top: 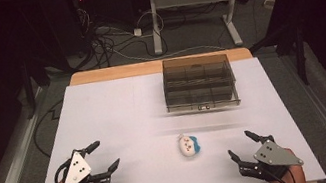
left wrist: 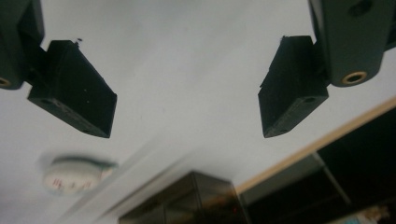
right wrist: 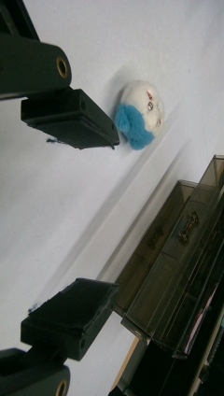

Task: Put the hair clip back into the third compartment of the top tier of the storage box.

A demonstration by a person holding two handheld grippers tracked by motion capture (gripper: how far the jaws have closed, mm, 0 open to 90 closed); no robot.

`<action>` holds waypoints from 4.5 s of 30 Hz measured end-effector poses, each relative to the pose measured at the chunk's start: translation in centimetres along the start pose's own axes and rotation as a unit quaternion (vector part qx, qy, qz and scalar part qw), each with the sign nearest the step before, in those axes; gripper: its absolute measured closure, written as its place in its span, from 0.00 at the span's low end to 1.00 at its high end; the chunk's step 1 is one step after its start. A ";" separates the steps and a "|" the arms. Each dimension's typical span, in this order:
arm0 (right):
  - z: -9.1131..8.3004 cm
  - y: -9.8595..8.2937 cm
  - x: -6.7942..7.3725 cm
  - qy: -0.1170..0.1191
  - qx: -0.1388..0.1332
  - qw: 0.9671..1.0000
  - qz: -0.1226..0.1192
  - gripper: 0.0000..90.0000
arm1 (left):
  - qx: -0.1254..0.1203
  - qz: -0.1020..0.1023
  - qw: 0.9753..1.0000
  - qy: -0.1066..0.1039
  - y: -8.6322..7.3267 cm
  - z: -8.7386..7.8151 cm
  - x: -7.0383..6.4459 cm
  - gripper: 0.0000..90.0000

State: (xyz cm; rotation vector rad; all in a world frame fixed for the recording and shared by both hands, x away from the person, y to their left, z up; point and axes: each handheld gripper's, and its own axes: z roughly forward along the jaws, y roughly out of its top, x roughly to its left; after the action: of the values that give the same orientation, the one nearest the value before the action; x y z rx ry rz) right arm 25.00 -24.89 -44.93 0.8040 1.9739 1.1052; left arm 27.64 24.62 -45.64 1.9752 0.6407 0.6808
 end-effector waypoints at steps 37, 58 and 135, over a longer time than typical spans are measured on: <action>3.7 1.2 -0.1 0.079 0.016 0.997 -0.020 0.23 | 0.029 0.021 0.999 -0.036 0.0 1.1 -1.0 0.21; 8.9 3.1 2.0 0.193 0.056 0.976 -0.080 0.22 | 0.037 0.025 0.998 -0.035 -0.2 1.1 -0.9 0.21; 7.0 6.4 3.5 0.131 -0.001 0.986 -0.098 0.38 | 0.043 0.044 0.997 -0.042 -0.3 1.3 -1.3 0.21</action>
State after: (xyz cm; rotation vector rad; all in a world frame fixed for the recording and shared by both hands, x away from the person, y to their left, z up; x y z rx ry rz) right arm 29.95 -16.28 -42.84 0.4674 2.2153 1.1401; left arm 27.59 23.06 -46.70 2.1112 0.5426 0.6280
